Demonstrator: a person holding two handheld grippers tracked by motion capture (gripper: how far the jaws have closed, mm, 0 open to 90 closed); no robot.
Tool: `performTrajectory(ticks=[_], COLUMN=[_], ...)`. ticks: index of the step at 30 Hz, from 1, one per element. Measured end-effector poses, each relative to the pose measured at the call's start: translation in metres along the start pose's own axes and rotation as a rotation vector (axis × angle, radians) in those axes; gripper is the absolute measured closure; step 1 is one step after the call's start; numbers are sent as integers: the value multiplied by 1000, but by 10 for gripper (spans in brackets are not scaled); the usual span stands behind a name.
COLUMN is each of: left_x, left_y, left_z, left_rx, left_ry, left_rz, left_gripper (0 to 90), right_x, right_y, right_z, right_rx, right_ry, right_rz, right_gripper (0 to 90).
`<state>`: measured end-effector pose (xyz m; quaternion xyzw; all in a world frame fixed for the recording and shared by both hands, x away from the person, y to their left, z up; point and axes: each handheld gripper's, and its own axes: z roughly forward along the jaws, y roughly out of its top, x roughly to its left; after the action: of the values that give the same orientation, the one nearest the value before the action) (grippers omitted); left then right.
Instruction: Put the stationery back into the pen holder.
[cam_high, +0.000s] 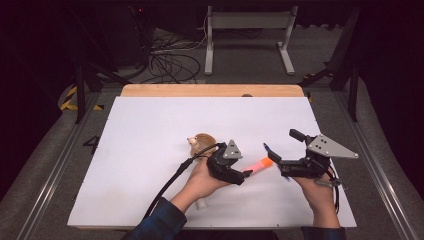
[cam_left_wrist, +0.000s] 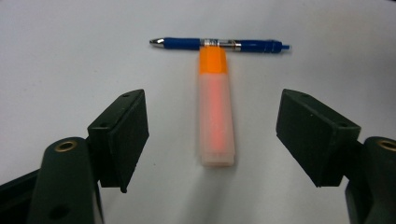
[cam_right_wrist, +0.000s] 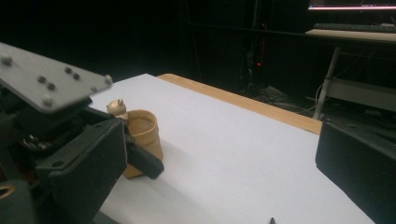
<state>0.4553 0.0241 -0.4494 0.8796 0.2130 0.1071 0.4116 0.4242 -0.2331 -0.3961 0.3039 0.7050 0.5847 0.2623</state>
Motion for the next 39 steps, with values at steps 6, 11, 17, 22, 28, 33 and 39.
performTrajectory(ticks=[6, 11, 17, 22, 28, 33, 39], left_x=[1, 1, 1, 0, -2, -4, -4], left_y=[0, 0, -3, -3, -3, -1, 1], left_z=[15, 26, 36, 42, 46, 49, 51], left_rx=[66, 102, 134, 165, 177, 181, 197], left_ry=[10, -1, -11, -17, -15, 2, 6], left_rz=[3, 5, 2, 6, 3, -15, -30], left_gripper=[322, 364, 413, 454, 485, 520, 536], right_x=[0, 0, 0, -1, -1, -1, -1], right_y=[0, 0, 0, 0, 0, 0, 0], right_z=[1, 1, 1, 0, 0, 0, 0], right_rx=[2, 5, 2, -1, 1, -3, -3], right_ry=[0, 2, 1, 0, -4, -1, -1], right_rz=[-2, 3, -3, -1, -1, -1, 0], right_gripper=[27, 27, 27, 28, 28, 28, 28])
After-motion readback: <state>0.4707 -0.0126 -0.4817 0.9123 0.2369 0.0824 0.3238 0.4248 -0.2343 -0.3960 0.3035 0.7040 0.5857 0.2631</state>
